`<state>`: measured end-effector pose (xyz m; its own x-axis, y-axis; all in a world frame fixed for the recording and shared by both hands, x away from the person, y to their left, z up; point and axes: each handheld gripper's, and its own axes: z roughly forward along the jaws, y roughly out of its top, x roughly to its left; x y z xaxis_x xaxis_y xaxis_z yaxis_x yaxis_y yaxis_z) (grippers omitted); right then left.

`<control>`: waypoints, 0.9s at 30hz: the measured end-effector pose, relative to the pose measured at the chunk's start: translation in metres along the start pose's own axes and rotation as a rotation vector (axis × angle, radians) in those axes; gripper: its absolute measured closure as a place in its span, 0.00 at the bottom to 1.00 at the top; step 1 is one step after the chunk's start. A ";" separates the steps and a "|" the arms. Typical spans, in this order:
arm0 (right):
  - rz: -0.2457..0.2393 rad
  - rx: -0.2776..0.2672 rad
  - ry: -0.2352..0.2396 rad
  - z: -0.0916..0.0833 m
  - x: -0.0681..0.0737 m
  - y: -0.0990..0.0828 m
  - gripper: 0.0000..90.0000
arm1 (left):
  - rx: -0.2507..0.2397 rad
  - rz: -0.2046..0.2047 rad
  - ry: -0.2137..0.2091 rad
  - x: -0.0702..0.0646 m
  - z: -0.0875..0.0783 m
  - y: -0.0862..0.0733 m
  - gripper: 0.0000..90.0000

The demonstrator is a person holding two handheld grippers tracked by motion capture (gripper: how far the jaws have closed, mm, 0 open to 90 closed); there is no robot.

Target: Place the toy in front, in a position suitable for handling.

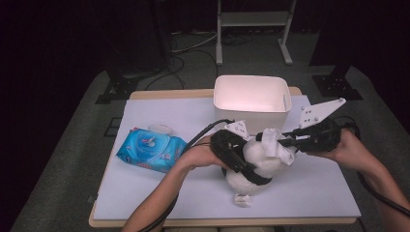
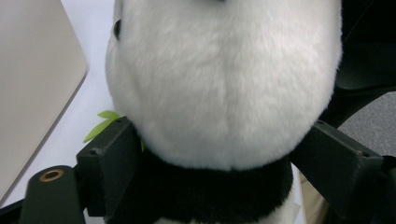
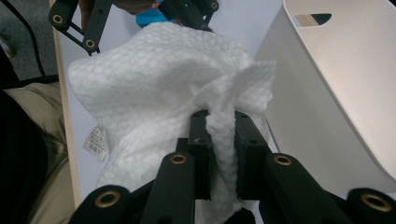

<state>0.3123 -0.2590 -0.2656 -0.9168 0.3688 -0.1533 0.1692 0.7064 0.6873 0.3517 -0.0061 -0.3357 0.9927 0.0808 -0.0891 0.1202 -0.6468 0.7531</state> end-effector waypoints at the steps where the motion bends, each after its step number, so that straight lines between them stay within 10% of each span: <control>1: -0.002 0.004 -0.004 0.000 0.000 0.000 0.87 | -0.006 -0.007 -0.002 0.000 0.000 -0.001 0.27; 18: -0.005 -0.078 -0.025 0.001 0.001 0.010 0.87 | -0.008 0.000 0.033 -0.002 -0.036 0.001 0.43; 27: 0.026 -0.059 -0.006 0.004 0.000 -0.004 0.87 | 0.031 0.013 0.029 -0.003 -0.021 0.006 0.42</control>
<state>0.3128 -0.2592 -0.2716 -0.9101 0.3904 -0.1390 0.1713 0.6599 0.7316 0.3492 0.0060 -0.3175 0.9937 0.0938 -0.0606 0.1081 -0.6713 0.7333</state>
